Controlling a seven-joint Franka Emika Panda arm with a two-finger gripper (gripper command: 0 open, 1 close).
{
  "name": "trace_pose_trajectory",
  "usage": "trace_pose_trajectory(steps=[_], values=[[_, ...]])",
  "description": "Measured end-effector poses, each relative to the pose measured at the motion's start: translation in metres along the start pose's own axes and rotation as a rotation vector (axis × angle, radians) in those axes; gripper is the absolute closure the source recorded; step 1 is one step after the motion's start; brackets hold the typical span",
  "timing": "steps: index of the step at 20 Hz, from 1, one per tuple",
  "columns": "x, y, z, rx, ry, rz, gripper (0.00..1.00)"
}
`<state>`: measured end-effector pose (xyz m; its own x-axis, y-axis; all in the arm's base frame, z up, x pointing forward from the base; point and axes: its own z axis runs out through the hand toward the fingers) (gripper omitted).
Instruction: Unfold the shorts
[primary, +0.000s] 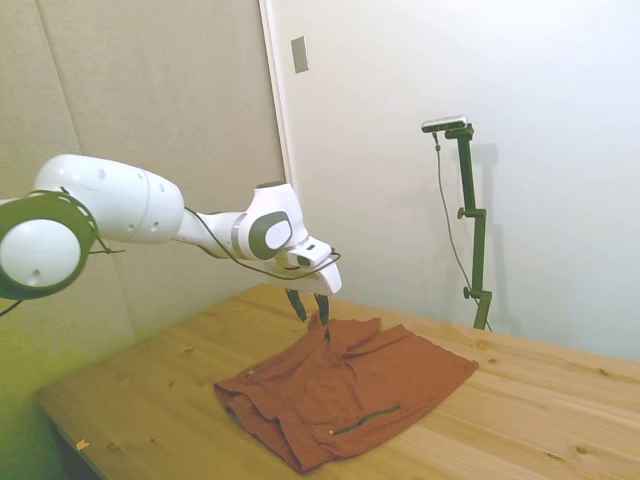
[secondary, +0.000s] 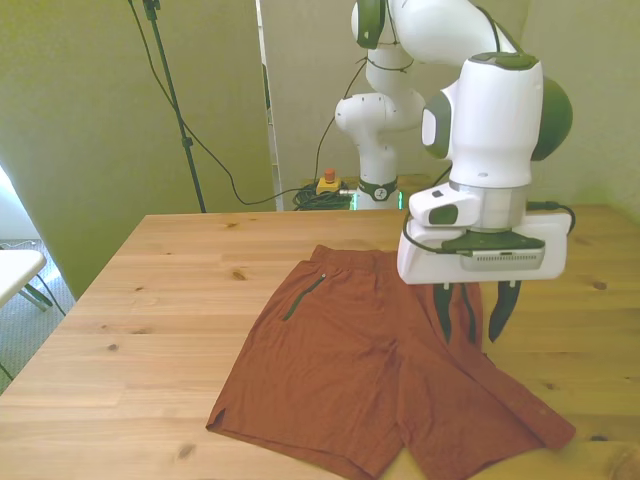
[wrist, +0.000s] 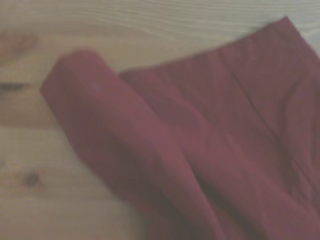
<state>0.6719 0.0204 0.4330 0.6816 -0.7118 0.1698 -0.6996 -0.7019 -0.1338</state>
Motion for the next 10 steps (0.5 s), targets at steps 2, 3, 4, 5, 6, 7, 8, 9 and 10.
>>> trace_pose_trajectory(steps=[2, 3, 4, 5, 6, 7, 8, 9, 10], values=[[-0.020, 0.018, -0.023, -0.008, -0.022, -0.021, 0.00], [-0.031, 0.029, -0.034, -0.010, -0.031, -0.031, 0.00], [-0.042, 0.040, -0.044, -0.010, -0.038, -0.042, 0.00], [-0.053, 0.051, -0.053, -0.010, -0.044, -0.053, 0.00], [-0.066, 0.062, -0.062, -0.011, -0.052, -0.066, 0.00], [-0.078, 0.072, -0.069, -0.011, -0.059, -0.078, 0.00], [-0.093, 0.084, -0.076, -0.013, -0.068, -0.087, 0.00], [-0.106, 0.097, -0.080, -0.012, -0.078, -0.092, 0.00], [-0.121, 0.111, -0.083, -0.010, -0.088, -0.096, 0.00]])
